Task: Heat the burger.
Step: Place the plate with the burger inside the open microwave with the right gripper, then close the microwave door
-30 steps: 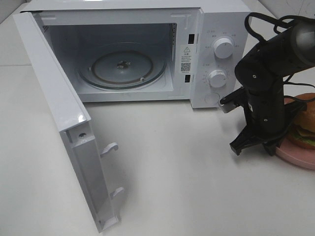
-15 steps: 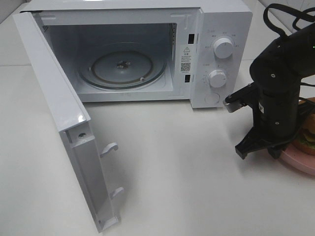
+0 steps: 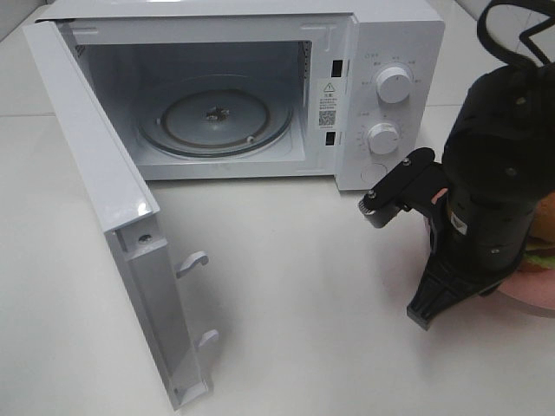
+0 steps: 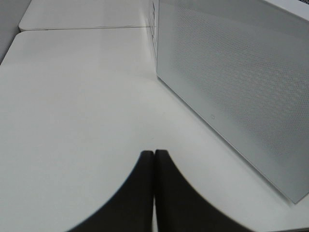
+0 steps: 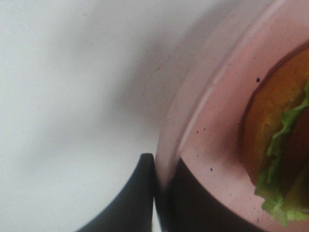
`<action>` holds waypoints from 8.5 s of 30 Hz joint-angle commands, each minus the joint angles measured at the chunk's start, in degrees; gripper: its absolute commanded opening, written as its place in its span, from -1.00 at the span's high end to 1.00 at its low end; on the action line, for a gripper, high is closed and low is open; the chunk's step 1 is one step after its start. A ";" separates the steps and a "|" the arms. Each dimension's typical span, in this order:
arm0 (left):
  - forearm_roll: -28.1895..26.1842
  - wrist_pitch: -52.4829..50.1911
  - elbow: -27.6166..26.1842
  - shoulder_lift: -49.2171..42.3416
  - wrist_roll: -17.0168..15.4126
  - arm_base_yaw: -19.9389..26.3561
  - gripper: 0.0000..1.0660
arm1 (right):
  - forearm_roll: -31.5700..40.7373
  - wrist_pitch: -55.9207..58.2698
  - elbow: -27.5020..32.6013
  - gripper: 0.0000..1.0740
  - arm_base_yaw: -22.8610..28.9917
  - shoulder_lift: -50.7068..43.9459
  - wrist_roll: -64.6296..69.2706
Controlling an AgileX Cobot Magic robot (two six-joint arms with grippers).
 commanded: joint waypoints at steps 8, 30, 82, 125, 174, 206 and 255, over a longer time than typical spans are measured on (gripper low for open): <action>-0.23 -0.63 0.00 -1.15 -0.11 0.23 0.99 | 0.23 1.09 5.21 1.00 13.69 -8.14 -8.02; -0.23 -0.63 0.00 -1.15 -0.11 0.23 0.99 | -1.66 -6.59 5.39 1.00 21.60 -8.14 -37.70; -0.23 -0.63 0.00 -1.15 -0.11 0.23 0.99 | -7.10 -39.53 -6.42 1.00 8.02 4.93 -73.57; -0.23 -0.63 0.00 -1.15 -0.11 0.23 0.99 | 19.94 -13.58 -52.37 1.00 2.12 31.57 -90.93; -0.23 -0.63 0.00 -1.15 -0.11 0.23 0.99 | 27.62 -0.92 -65.37 -0.27 -0.46 37.13 -44.86; -0.23 -0.63 0.00 -1.15 -0.11 0.23 0.99 | 31.91 15.13 -65.37 -0.42 -0.46 30.60 -22.75; -0.23 -0.63 0.00 -1.15 -0.11 0.23 0.99 | 32.03 25.78 -23.15 -0.41 -30.88 -13.52 -13.29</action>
